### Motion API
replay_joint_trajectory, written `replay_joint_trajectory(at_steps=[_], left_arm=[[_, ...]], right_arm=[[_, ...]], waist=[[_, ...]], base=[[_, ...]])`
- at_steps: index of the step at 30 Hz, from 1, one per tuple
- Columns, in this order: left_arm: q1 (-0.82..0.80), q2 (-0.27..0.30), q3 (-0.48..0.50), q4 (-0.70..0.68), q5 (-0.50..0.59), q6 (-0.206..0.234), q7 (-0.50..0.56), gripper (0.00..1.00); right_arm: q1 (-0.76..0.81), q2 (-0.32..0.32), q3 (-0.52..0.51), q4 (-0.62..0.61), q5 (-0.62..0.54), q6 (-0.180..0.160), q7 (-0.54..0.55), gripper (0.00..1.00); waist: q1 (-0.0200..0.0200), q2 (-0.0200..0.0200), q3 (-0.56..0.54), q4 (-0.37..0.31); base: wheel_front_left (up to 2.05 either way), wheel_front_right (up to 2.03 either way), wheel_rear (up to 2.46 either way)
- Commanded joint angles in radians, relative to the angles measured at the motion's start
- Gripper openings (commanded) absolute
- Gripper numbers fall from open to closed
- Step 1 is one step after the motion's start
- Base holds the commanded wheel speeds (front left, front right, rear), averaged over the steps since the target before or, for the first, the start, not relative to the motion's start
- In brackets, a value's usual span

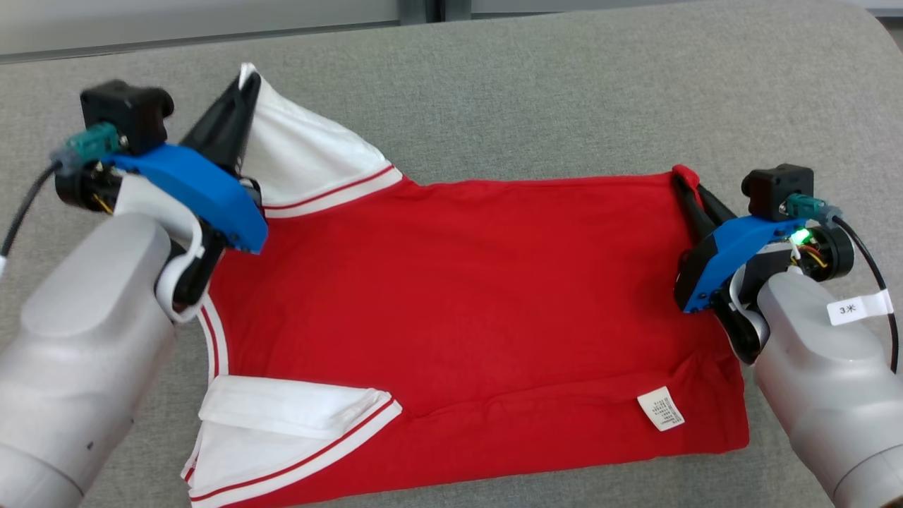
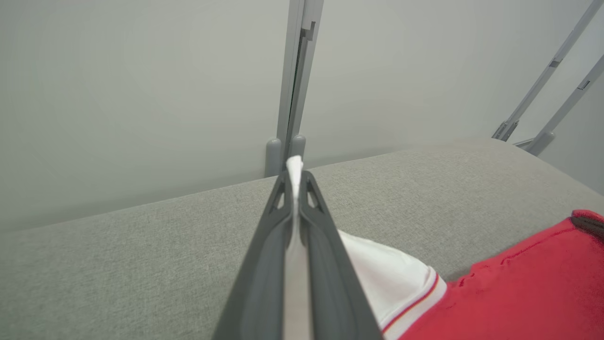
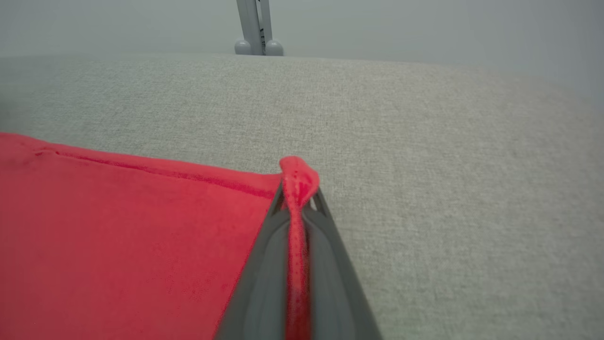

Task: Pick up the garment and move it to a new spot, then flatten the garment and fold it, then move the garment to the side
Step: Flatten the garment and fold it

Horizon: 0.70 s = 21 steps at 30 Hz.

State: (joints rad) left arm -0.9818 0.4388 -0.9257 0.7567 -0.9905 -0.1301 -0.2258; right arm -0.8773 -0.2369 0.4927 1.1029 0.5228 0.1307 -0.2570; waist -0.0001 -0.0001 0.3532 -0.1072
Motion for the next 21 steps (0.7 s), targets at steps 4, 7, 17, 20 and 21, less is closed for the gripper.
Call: replay_joint_trajectory(at_steps=[4,7,17,20,21], left_arm=[[0.08,0.03,-0.005,-0.087,-0.012,-0.001,-0.025,0.0],[0.145,0.045,0.007,-0.152,-0.011,0.013,-0.033,0.0],[0.39,0.084,0.042,-0.398,-0.018,0.093,-0.039,0.0],[0.451,0.091,0.05,-0.446,-0.016,0.123,-0.04,0.0],[0.451,0.091,0.05,-0.446,-0.016,0.123,-0.04,0.0]], right_arm=[[0.043,-0.021,-0.017,-0.042,0.002,0.0,-0.009,0.0],[0.085,-0.03,-0.048,-0.09,-0.017,0.0,-0.009,0.0],[0.246,-0.044,-0.159,-0.207,-0.09,0.0,-0.009,0.0],[0.296,-0.04,-0.194,-0.247,-0.109,0.0,-0.009,0.0],[0.296,-0.04,-0.194,-0.247,-0.109,0.0,-0.009,0.0]], waist=[[0.0001,0.0001,-0.023,0.014],[0.0001,0.0001,-0.04,0.023],[0.0001,0.0001,-0.101,0.063],[0.0001,0.0001,-0.111,0.072],[0.0001,0.0001,-0.111,0.072]], base=[[0.0,0.0,0.0],[0.0,0.0,0.0],[0.0,0.0,0.0],[0.0,0.0,0.0],[0.0,0.0,0.0]])
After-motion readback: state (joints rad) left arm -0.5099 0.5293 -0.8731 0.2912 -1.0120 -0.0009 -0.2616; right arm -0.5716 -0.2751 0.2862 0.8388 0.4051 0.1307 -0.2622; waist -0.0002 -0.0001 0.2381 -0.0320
